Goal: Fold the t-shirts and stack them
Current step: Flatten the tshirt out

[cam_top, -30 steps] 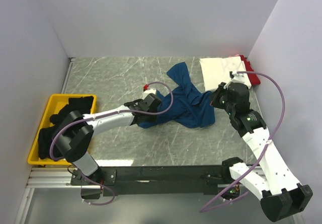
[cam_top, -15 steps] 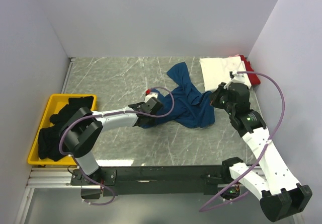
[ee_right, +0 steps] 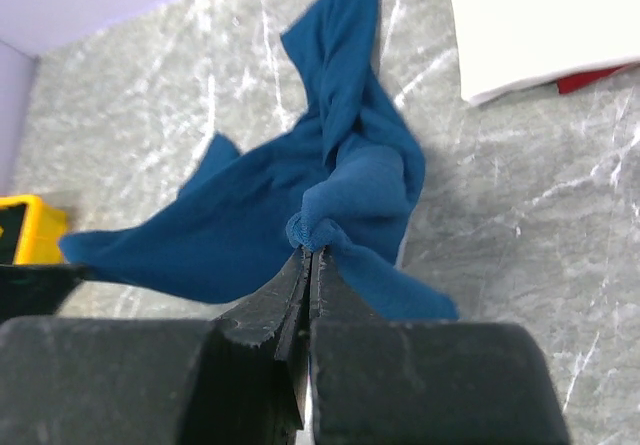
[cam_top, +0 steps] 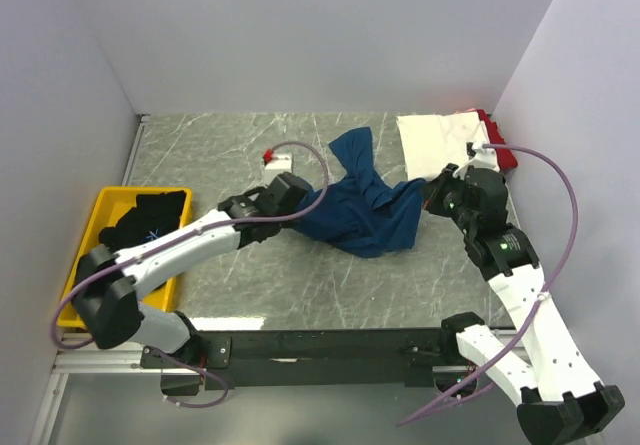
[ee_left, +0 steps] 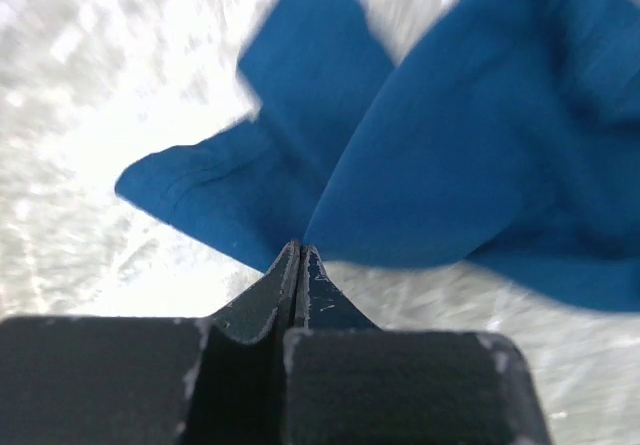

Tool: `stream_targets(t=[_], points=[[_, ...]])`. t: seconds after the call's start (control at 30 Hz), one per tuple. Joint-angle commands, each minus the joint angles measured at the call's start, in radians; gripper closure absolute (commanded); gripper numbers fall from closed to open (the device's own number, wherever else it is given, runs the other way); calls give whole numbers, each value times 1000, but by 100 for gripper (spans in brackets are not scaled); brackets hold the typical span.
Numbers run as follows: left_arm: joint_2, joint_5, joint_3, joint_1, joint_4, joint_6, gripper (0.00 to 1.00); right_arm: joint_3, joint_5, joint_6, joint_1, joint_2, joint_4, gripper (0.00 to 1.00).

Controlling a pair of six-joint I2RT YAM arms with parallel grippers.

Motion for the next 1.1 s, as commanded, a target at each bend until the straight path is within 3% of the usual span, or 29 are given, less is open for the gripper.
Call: stream_targets(t=[0.0,0.23,0.37,0.47,0.53,0.6,0.83,1.0,1.07], points=[[-98,-114,100,-3,-100,-30,100,84,-7,19,-10,-56,12,100],[-265,-235,282,-3,-152,3,100,189,-23,62,-8,-114,-11,100],[-244,-269,399,45,-122,69,100,229,-29,81,-8,-110,-6,100],[-198,-146,450,192,-69,105,100,236,-10,77,-10,-90,0,100],[-151,41,459,346,6,109,100,232,29,74,-8,-72,17,100],[-97,121,473,445,55,103,100,213,40,75,-7,-42,41,100],[249,361,536,526,121,70,100,57,39,104,-56,83,170,100],[426,462,555,576,90,-22,99,-41,-101,128,-156,237,273,100],[439,459,534,584,99,-36,89,-66,-115,131,-174,271,285,100]])
